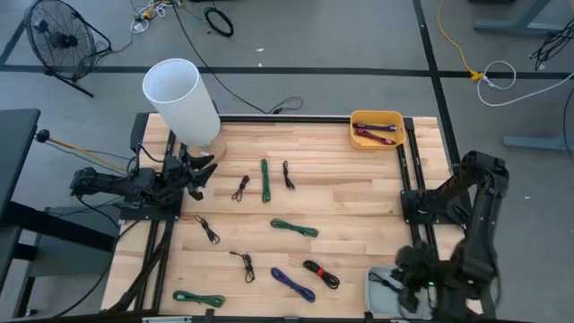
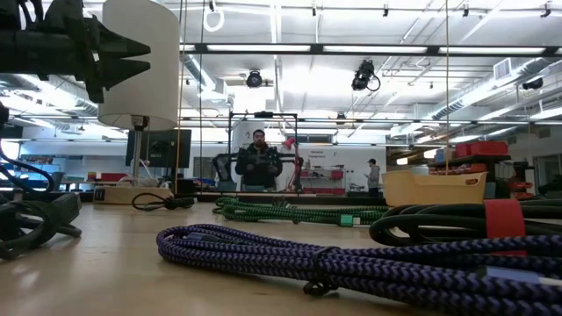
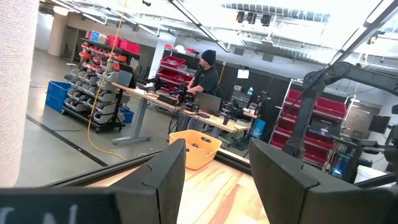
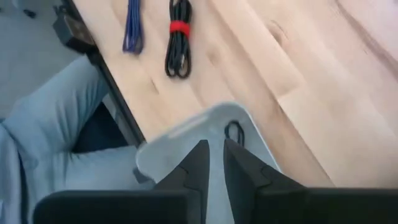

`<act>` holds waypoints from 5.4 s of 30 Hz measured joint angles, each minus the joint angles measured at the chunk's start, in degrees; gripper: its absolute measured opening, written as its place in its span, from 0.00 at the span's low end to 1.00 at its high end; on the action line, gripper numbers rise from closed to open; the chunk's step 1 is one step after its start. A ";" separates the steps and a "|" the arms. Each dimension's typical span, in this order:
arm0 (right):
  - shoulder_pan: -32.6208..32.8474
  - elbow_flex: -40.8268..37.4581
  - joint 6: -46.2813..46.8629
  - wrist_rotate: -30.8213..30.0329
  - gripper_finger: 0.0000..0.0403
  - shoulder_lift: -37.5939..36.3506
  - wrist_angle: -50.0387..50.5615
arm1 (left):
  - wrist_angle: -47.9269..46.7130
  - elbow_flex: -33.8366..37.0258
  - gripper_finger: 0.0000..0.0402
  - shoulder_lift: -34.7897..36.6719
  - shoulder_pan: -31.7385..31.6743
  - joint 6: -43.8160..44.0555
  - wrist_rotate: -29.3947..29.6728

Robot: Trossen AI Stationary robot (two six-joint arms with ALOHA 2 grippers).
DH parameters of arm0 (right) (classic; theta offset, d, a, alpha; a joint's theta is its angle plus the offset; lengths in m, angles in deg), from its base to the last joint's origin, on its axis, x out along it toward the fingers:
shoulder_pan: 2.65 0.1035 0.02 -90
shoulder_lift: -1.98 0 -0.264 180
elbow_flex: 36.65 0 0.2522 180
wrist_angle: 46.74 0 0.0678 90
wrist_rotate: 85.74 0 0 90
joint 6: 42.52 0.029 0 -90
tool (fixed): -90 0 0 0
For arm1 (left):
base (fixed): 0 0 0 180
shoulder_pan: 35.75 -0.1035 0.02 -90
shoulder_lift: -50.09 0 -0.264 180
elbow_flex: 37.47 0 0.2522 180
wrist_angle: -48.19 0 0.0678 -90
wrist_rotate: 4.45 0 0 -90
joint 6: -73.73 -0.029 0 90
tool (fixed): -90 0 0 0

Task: Pick & Place USB Port
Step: Put the black USB cable into the gray bin

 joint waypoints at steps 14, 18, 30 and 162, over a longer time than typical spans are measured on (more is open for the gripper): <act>-19.88 -0.02 -41.11 4.46 0.17 4.96 -22.50 | 0.00 0.00 0.45 -0.01 0.00 0.00 0.00; -22.75 -0.10 -44.29 10.46 0.23 9.21 -22.31 | 0.00 0.00 0.45 -0.01 0.00 0.00 0.00; -27.89 -0.11 -49.18 18.75 0.37 17.15 -28.05 | 0.00 0.00 0.45 -0.02 0.00 0.00 0.00; 3.10 9.84 3.95 14.27 0.23 5.86 11.39 | -0.26 0.00 0.45 -0.02 0.01 0.00 -0.02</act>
